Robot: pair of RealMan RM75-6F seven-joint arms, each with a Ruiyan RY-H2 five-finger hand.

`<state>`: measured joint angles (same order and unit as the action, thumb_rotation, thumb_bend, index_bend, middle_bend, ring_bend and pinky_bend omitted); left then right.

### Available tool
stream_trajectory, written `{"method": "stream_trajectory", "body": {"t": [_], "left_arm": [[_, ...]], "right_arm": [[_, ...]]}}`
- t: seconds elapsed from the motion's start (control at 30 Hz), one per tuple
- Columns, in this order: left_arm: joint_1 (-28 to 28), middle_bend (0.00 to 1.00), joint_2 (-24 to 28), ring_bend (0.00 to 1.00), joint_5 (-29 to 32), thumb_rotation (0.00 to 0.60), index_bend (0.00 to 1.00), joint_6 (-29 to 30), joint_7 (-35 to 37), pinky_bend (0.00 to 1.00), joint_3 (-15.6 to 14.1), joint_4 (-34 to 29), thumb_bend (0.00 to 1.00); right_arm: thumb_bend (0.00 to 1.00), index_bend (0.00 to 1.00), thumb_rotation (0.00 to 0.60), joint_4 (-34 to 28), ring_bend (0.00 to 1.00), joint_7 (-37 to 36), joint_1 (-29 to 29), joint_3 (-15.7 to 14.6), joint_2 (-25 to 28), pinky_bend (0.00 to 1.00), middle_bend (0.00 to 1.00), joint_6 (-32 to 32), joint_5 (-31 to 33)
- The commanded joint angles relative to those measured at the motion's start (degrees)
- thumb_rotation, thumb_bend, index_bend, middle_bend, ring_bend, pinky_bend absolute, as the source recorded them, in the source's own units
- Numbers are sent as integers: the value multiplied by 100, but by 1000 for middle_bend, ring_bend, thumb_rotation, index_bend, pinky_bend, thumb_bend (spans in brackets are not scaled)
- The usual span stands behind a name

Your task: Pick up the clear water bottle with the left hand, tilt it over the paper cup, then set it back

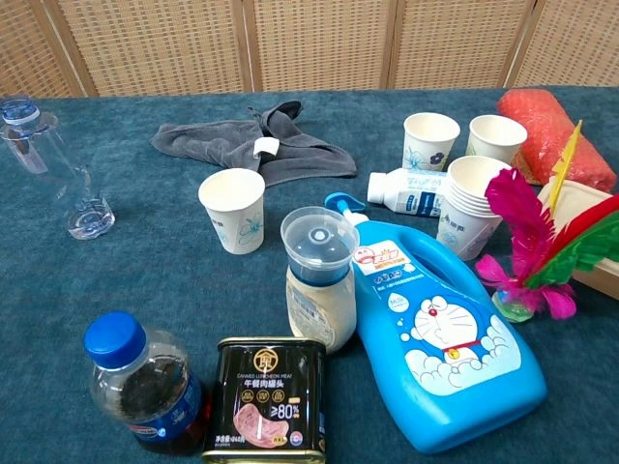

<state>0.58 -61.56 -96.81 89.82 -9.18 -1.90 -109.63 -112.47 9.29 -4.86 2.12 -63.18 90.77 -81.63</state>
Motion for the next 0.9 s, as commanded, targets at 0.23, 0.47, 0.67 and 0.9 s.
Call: {"method": "stream_trajectory", "body": {"t": [0.23, 0.47, 0.67, 0.9], "left_arm": [[-19, 84, -15, 47, -1, 454, 73, 28, 36, 0, -9, 31, 399], [-27, 84, 6, 47, 27, 452, 71, 45, 136, 0, -4, 67, 400], [-10, 84, 47, 47, 69, 450, 71, 31, 392, 0, 3, 128, 400], [93, 78, 108, 47, 292, 450, 61, -206, 954, 0, 10, 242, 385]], "right_arm": [[394, 0, 600, 7, 0, 6, 0, 1, -22, 0, 31, -4, -29], [394, 0, 600, -13, 0, 19, -12, -1, -31, 0, 30, 4, -34], [396, 0, 600, -41, 0, 70, 7, 16, -51, 0, 30, -9, -42], [392, 0, 600, -52, 0, 113, 41, 37, -78, 0, 30, -76, 27]]}}
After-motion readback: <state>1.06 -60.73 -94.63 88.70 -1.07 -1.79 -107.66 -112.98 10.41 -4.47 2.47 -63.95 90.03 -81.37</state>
